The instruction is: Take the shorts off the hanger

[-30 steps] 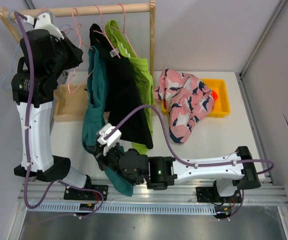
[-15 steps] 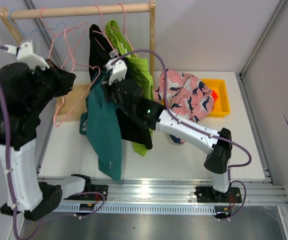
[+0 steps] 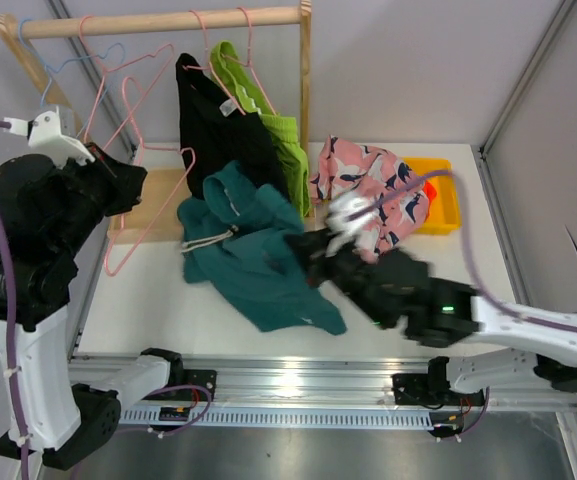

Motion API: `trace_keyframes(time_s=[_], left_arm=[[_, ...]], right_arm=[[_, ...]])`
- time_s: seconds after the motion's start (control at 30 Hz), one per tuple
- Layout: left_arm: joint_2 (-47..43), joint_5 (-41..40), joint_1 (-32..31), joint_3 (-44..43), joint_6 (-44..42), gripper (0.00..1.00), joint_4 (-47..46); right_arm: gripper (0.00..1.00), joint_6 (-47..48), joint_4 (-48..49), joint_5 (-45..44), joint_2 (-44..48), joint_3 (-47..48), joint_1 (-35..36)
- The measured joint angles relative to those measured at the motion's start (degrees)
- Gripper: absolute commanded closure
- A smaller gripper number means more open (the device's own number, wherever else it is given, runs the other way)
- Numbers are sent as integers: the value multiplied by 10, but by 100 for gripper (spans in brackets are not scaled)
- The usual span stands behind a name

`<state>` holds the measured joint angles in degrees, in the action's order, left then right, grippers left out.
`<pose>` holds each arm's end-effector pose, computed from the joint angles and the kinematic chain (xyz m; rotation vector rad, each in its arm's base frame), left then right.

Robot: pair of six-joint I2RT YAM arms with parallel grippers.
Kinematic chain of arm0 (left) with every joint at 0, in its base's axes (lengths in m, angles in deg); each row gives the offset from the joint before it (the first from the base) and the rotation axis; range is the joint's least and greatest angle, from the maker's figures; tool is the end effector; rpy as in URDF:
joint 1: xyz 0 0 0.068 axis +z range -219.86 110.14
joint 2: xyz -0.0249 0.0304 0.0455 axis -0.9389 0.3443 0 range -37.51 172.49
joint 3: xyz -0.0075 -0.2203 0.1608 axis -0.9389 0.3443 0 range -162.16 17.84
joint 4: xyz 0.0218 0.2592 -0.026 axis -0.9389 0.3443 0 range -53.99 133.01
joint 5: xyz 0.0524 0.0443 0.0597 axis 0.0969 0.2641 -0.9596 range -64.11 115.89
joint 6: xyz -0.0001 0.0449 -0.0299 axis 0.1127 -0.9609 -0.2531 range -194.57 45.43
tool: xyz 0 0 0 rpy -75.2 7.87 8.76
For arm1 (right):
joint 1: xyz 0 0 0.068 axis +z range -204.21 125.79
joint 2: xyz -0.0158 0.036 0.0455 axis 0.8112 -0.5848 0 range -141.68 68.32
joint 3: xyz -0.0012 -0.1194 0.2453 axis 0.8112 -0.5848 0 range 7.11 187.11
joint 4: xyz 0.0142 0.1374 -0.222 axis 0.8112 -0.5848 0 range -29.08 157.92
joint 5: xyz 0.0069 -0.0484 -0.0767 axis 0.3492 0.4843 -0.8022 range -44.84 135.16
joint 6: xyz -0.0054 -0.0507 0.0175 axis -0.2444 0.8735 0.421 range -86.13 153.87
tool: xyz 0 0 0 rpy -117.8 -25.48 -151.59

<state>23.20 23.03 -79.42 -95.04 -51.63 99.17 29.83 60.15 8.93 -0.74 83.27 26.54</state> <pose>0.1001 -0.0152 0.5531 -0.2433 1.7602 -0.3673 0.0633 0.2572 0.4488 -0.5652 1.5168 0.6544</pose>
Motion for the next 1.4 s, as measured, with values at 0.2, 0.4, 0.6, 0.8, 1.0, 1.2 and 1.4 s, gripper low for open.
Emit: trace_keyframes(time_s=[0.2,0.4,0.6,0.8,1.0,1.2,1.4], left_arm=[[-9,-5,0,61,0,100,-17],[-22,-15,0,82,-4,100,-23],[-31,-18,0,82,-7,100,-26],[-35,-22,0,82,-16,100,-26],[-34,-25,0,82,-26,100,-27],[-34,-26,0,83,-36,100,-27],[-37,-26,0,93,-36,100,-40]], right_arm=[[100,96,-39,-95,144,134,8],[100,223,-35,-132,116,312,-44],[100,244,-98,-59,-6,459,-225],[100,199,-175,91,-124,575,-434],[100,125,-198,230,-183,600,-621],[100,65,-174,318,-219,606,-699],[100,27,-138,375,-225,574,-702]])
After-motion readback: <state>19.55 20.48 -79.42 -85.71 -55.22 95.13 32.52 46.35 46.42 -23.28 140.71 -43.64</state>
